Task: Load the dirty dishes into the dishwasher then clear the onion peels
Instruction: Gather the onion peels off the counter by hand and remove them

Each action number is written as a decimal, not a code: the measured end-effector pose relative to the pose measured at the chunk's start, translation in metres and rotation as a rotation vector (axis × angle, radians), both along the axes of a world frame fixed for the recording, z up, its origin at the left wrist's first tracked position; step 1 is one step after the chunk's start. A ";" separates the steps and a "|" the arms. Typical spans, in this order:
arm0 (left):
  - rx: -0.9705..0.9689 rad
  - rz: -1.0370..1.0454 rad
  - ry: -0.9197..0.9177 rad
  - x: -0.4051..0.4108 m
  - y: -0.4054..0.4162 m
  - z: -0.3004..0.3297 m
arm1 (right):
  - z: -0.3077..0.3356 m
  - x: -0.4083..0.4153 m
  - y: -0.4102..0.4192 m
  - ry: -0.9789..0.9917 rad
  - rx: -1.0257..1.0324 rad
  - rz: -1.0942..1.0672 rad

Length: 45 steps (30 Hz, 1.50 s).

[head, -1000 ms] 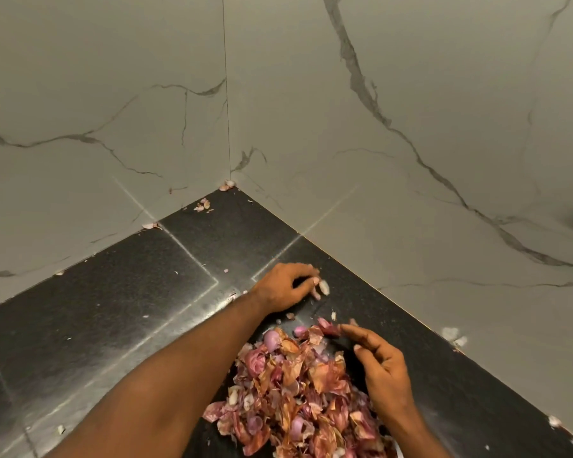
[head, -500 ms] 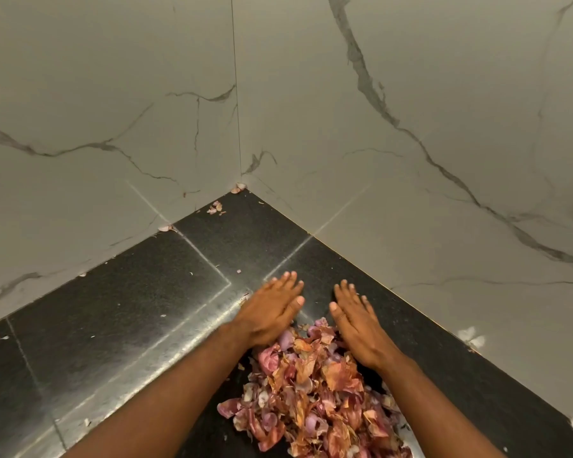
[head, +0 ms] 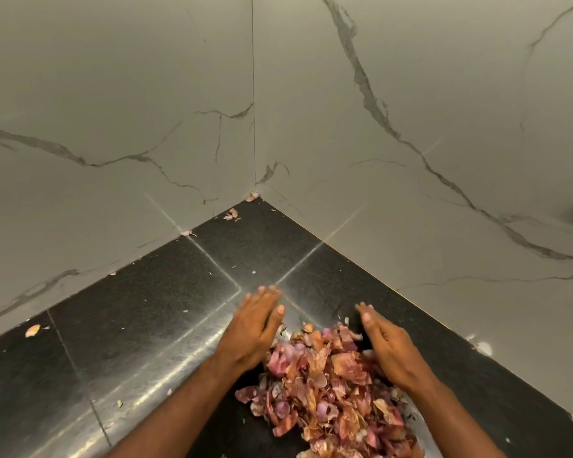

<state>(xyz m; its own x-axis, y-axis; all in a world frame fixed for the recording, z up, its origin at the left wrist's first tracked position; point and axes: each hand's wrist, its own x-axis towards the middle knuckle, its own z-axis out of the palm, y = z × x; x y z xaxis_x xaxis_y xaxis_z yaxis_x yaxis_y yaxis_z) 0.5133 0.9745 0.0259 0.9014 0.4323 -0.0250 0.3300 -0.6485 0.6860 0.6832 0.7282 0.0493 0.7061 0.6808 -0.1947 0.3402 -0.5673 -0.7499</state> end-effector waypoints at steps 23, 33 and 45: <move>-0.258 0.186 -0.455 -0.037 -0.010 -0.015 | 0.008 -0.002 0.046 -0.078 -0.486 0.203; 0.116 0.046 0.106 -0.007 -0.020 -0.023 | 0.012 -0.034 0.038 -0.144 -0.327 0.247; -0.620 0.108 -0.397 -0.004 -0.008 0.010 | 0.006 -0.035 0.061 0.022 -0.144 0.264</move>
<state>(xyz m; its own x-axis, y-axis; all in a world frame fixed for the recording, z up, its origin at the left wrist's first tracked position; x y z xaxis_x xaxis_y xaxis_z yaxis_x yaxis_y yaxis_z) 0.5096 0.9663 0.0360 0.8470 0.5310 0.0251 0.0213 -0.0811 0.9965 0.6482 0.7891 0.0551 0.5029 0.8046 -0.3158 0.4749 -0.5625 -0.6768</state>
